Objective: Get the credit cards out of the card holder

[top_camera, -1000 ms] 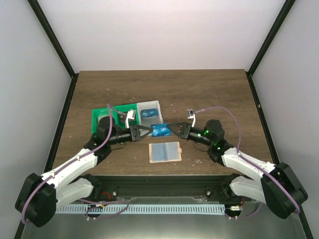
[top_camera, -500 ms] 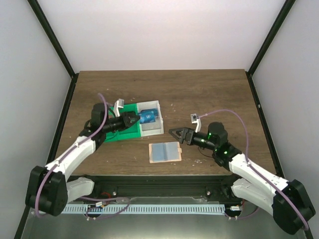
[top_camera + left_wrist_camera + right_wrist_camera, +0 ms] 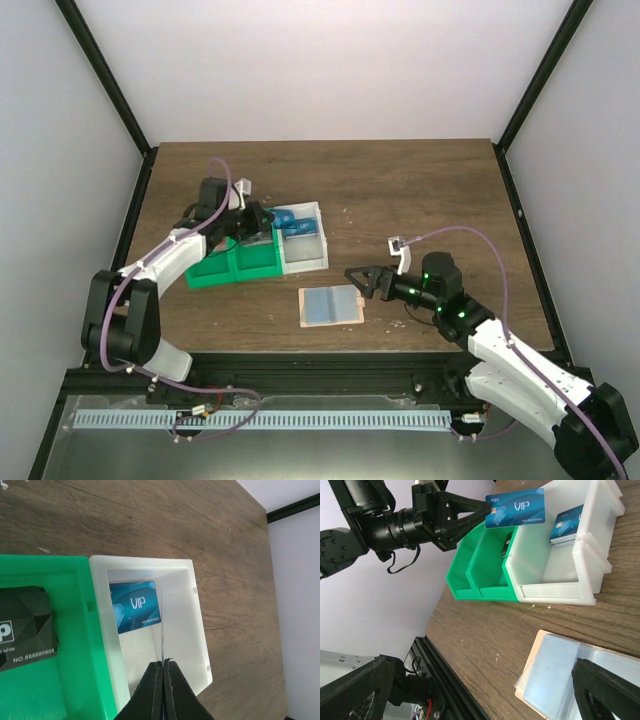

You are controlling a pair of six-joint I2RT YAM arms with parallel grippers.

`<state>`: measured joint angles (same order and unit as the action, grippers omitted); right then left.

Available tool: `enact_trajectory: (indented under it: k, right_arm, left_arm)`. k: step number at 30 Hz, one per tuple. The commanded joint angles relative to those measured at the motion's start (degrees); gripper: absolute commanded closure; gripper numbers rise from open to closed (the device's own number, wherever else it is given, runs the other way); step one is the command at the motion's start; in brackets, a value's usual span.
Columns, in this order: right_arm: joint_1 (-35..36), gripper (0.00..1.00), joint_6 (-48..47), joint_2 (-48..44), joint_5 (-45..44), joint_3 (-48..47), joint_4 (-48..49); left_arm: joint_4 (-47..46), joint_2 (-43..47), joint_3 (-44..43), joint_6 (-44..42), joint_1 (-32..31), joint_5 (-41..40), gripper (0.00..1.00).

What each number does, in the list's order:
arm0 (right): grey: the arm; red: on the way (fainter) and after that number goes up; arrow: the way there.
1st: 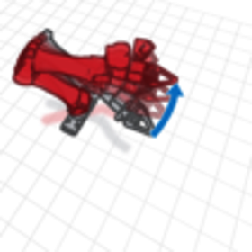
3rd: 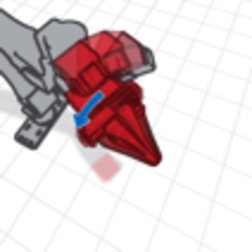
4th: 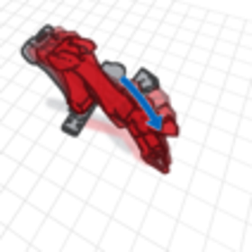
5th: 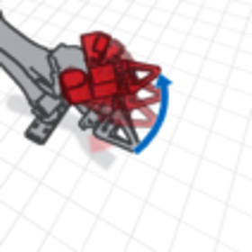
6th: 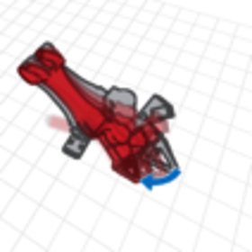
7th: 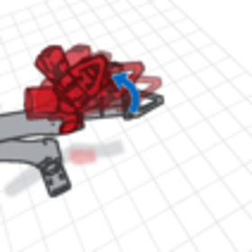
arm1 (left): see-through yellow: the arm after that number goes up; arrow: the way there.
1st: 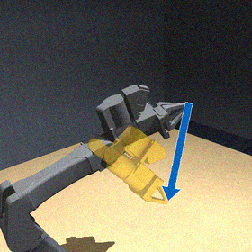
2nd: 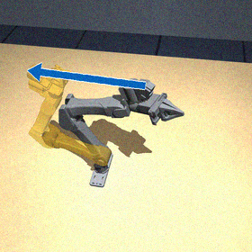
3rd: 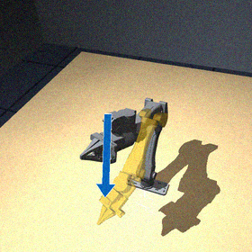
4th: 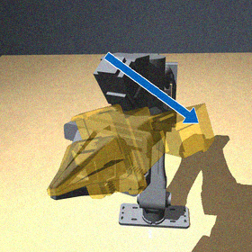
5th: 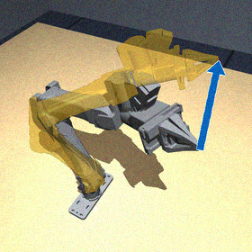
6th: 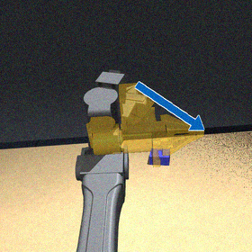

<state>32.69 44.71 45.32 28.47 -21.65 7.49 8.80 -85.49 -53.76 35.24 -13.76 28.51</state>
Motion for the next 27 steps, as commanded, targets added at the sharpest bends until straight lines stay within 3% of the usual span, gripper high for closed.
enact_trajectory:
  k: [1,27]
  right_arm:
    - [-0.35,0.0,-2.43,-1.7,-1.77,-0.11,-2.92]
    - [-0.35,0.0,-5.81,-1.82,-7.27,-2.61,-7.87]
  left_arm:
    - [-1.33,-3.04,-2.13,1.03,0.14,-0.06,1.0]
    - [-2.69,-16.12,-10.21,0.58,-3.5,-2.53,1.0]
